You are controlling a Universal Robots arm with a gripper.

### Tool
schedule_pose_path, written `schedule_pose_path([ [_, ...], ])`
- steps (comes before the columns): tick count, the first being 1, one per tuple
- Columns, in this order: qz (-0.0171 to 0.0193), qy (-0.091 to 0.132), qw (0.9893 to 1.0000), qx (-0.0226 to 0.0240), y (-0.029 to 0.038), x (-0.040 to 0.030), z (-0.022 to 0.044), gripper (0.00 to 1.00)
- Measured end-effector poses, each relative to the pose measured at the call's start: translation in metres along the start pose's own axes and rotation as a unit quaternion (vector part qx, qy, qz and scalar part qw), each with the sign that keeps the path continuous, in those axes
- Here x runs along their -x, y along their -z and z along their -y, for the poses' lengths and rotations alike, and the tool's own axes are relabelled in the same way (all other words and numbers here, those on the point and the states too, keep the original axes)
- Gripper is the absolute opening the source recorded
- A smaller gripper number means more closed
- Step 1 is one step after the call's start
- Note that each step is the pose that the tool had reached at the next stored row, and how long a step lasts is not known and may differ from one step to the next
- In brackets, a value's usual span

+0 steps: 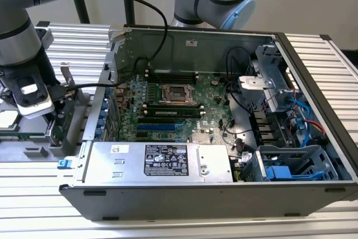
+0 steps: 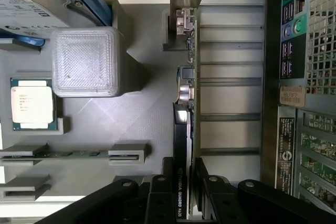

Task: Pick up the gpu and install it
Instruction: 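Pick up the gpu and move the gpu toward the slot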

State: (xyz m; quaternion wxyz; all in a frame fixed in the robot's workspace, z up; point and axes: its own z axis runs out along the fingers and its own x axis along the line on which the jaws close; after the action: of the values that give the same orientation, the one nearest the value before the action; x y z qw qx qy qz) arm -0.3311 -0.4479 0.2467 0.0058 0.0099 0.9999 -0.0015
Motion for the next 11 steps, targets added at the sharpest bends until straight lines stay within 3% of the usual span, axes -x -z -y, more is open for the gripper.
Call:
schedule_pose_path([
  [11,0.0000,0.000,1.0000,0.0000,0.0122,0.0001,0.0000,0.00],
])
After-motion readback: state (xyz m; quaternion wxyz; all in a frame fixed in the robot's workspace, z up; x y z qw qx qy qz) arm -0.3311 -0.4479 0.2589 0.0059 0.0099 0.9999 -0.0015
